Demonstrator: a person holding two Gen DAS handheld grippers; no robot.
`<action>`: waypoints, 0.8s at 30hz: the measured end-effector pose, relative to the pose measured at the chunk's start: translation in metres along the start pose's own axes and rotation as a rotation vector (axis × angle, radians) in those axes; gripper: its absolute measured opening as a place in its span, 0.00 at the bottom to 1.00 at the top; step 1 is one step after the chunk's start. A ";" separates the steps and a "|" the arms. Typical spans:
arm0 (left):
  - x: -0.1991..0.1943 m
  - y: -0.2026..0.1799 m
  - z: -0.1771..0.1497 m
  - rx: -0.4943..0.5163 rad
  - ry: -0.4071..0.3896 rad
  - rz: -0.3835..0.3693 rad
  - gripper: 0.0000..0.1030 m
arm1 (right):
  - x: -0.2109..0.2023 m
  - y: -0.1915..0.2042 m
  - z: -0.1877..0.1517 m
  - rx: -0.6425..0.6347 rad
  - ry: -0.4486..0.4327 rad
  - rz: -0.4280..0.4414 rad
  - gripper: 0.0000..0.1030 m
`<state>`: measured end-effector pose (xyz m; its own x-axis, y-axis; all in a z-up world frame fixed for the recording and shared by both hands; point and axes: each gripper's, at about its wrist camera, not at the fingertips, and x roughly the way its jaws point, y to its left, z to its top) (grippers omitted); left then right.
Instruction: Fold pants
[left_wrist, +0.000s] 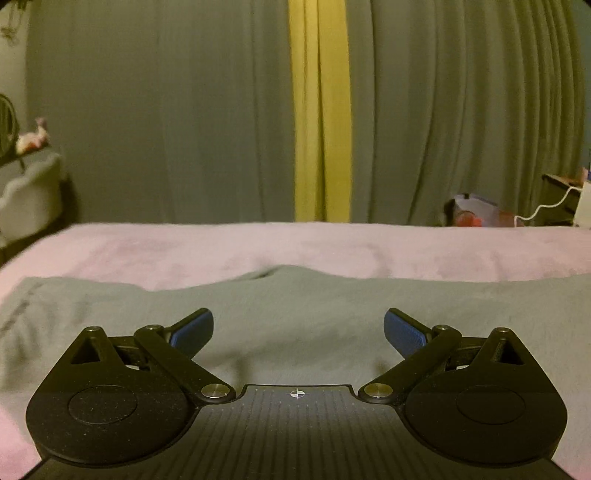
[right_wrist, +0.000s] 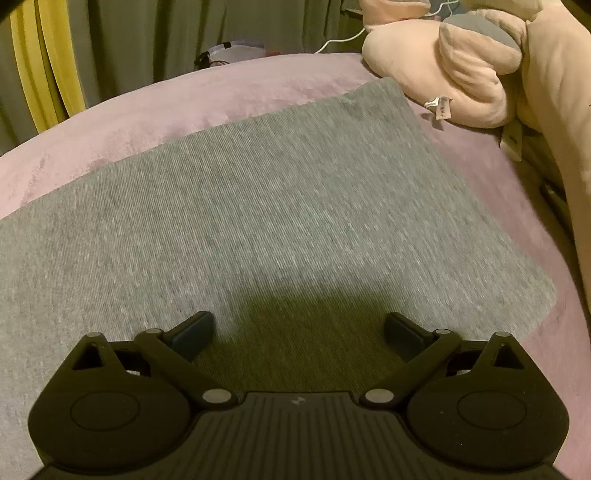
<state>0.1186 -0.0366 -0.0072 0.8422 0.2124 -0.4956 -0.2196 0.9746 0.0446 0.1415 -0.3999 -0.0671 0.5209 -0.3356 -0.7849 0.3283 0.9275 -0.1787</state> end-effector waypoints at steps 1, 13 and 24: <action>0.008 -0.005 0.002 -0.003 0.007 -0.003 0.99 | 0.000 -0.001 0.000 0.000 -0.003 0.003 0.96; 0.092 -0.036 -0.007 -0.094 0.213 0.009 1.00 | 0.004 0.000 0.000 -0.001 -0.072 0.004 0.96; 0.114 -0.037 0.011 -0.093 0.231 0.035 1.00 | 0.010 -0.003 0.000 0.014 -0.126 0.009 0.96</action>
<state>0.2282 -0.0474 -0.0560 0.7008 0.2135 -0.6806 -0.3000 0.9539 -0.0097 0.1461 -0.4061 -0.0744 0.6183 -0.3463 -0.7055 0.3339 0.9284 -0.1631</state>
